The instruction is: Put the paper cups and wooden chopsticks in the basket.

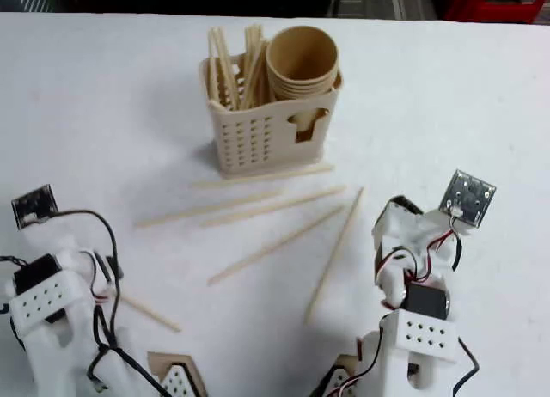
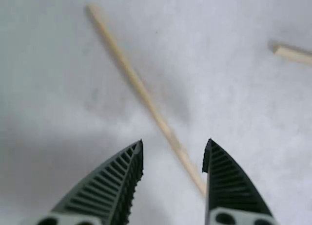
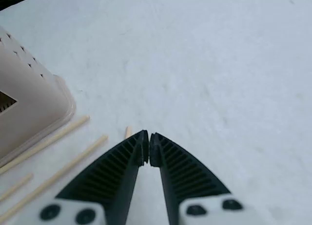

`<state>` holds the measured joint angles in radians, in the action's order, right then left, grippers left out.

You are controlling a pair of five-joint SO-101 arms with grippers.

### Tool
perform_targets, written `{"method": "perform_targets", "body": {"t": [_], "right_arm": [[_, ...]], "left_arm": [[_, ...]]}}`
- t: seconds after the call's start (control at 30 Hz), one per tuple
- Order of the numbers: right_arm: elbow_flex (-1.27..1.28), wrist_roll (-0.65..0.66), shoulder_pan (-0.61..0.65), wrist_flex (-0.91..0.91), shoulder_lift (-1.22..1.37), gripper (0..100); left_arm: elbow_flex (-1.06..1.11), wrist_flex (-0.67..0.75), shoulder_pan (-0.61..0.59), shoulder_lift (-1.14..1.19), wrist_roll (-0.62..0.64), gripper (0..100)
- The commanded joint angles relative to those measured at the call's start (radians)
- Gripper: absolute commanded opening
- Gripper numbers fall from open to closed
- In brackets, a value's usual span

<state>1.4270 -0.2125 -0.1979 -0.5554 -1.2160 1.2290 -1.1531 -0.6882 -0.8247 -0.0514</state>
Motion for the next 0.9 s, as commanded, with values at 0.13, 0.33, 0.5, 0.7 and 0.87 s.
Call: {"method": "perform_targets", "body": {"t": [0.13,0.33,0.5,0.7,0.87], "right_arm": [[-0.011,-0.006,0.004,0.019,-0.015,1.8],[-0.011,-0.006,0.002,0.021,-0.015,1.8],[-0.011,-0.006,0.002,0.021,-0.015,1.8],[-0.011,-0.006,0.002,0.021,-0.015,1.8],[-0.011,-0.005,0.002,0.022,-0.015,1.8]], "left_arm": [[-0.002,0.020,-0.002,-0.007,0.014,21],[-0.005,0.037,-0.002,-0.007,0.015,21],[-0.143,-0.040,-0.004,0.097,0.069,21],[-0.417,-0.206,-0.004,0.489,0.071,21],[-0.526,-0.173,-0.010,0.788,0.071,20]]}}
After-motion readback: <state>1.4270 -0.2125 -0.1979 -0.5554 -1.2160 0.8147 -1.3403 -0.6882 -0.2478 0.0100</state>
